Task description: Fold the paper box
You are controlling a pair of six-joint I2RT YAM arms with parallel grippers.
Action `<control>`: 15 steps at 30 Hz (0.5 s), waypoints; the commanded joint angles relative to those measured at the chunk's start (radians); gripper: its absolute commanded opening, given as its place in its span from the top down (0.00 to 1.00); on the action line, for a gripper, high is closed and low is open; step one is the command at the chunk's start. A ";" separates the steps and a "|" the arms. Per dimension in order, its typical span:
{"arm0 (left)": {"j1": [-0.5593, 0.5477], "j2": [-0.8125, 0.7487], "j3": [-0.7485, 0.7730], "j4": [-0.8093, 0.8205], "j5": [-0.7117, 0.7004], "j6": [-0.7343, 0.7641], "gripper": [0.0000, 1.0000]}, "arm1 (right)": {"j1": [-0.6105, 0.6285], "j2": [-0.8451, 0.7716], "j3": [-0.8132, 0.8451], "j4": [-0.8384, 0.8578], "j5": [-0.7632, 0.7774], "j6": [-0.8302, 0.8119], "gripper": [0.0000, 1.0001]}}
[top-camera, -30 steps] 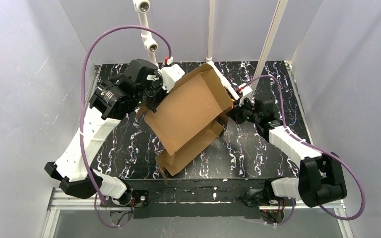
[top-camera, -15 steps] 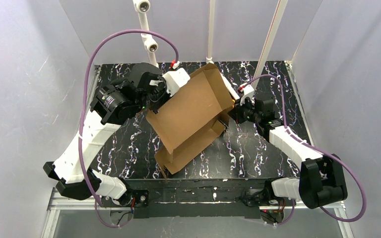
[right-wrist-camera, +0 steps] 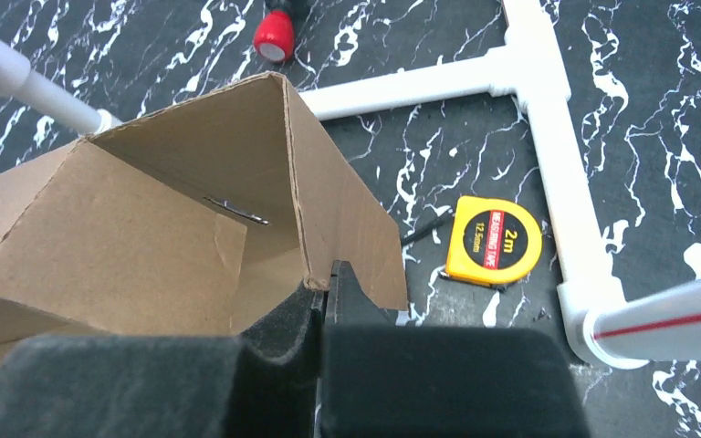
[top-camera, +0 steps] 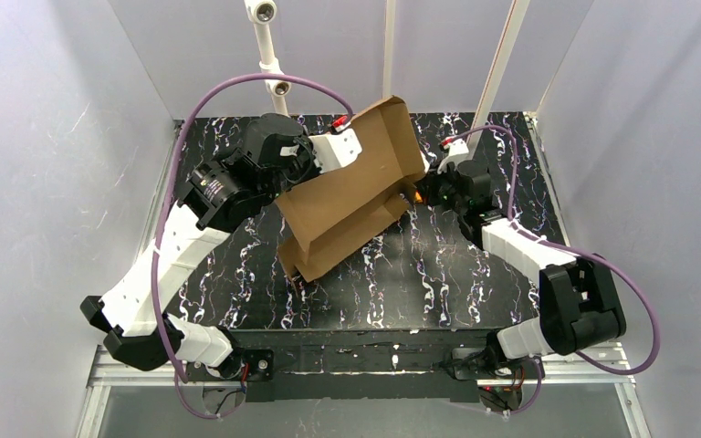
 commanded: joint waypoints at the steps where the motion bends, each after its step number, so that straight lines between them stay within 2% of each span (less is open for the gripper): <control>1: -0.006 -0.045 -0.025 0.060 -0.043 0.185 1.00 | 0.023 0.031 0.055 0.150 0.106 0.067 0.99; 8: -0.005 -0.030 -0.066 0.106 -0.069 0.258 1.00 | 0.039 0.038 0.012 0.175 0.202 0.090 0.99; 15: -0.006 0.015 -0.062 0.130 -0.110 0.266 1.00 | 0.079 0.051 -0.008 0.180 0.181 0.094 0.99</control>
